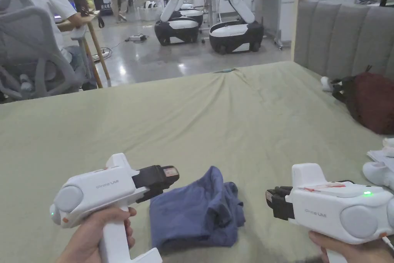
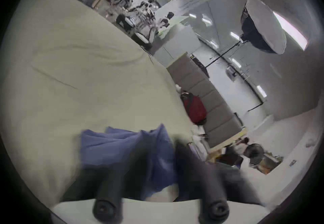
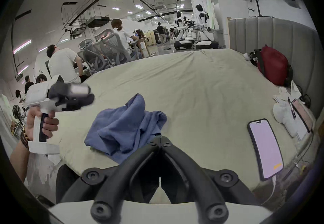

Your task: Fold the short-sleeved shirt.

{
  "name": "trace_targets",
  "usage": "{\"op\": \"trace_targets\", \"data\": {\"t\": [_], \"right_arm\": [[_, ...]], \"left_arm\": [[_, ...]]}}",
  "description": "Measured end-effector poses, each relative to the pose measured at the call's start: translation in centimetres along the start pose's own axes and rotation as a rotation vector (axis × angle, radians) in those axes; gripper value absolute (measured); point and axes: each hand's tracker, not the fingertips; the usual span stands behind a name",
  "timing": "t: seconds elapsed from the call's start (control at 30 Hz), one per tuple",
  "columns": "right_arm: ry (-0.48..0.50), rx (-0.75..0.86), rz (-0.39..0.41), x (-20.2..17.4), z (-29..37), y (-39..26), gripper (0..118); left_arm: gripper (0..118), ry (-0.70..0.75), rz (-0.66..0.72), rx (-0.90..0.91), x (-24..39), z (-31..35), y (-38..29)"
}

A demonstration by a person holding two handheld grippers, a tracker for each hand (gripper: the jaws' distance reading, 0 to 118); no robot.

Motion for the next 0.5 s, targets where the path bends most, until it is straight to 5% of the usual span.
{"op": "trace_targets", "data": {"t": [0.13, 0.33, 0.5], "right_arm": [[0.01, -0.006, -0.004, 0.1, -0.2, -0.3, 0], [0.0, -0.008, 0.0, 0.8, 1.3, -0.8, 0], [-0.037, -0.005, -0.009, 2.4, 3.0, -1.5, 0]], "left_arm": [[0, 0.029, -0.108, -0.059, 0.9, -0.4, -0.8], [0, 0.08, -0.206, -0.224, 3.9, -10.5, -4.0], [0, 0.094, -0.151, -0.379, 3.3, -18.1, -7.3]]}}
